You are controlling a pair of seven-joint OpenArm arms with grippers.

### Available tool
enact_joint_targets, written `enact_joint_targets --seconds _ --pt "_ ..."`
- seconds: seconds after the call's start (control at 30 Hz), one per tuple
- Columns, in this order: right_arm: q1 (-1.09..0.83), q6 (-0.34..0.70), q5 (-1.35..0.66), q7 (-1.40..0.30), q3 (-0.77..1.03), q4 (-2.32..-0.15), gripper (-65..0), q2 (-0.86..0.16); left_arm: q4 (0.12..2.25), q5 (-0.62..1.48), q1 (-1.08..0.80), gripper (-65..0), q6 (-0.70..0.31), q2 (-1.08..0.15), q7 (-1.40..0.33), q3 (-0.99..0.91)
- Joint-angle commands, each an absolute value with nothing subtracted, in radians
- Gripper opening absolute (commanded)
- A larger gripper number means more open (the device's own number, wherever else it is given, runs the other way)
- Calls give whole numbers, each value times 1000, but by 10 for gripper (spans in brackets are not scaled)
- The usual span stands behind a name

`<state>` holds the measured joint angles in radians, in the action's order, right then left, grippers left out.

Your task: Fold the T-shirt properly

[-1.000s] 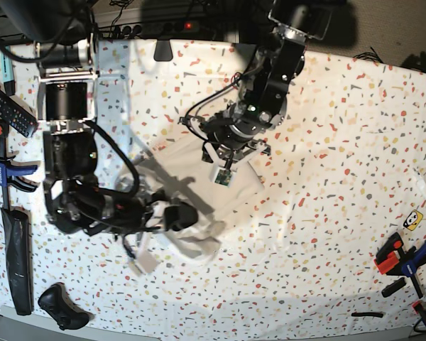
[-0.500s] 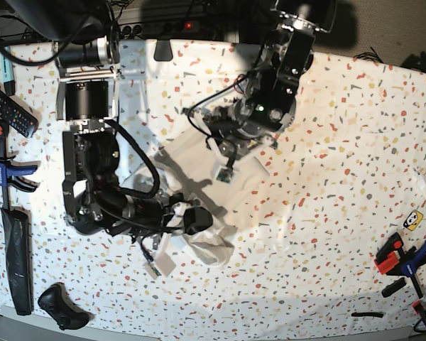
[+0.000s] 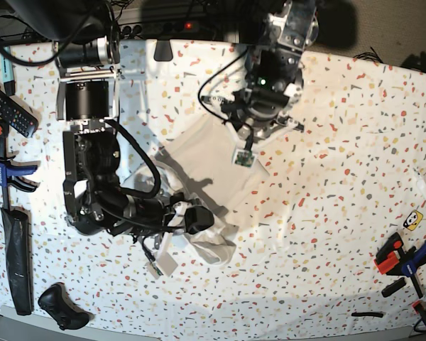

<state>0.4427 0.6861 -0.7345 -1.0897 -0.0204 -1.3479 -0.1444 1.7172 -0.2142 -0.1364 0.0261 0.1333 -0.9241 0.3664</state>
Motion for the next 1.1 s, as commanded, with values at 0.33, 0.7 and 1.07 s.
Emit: enact_joint_targets --seconds 0.33,0.7,1.07 --pt "472 698 -769 -1108 -21 -1364 -650 -84 1612 -155 -144 -650 26 147 -741 367" --pt "435 698 -760 -1133 -21 -1364 -650 2 1564 -153 -136 -650 26 147 -712 367" --pt "410 698 -849 -1133 -21 -1364 -479 3 1565 -335 -127 -650 113 146 -879 367"
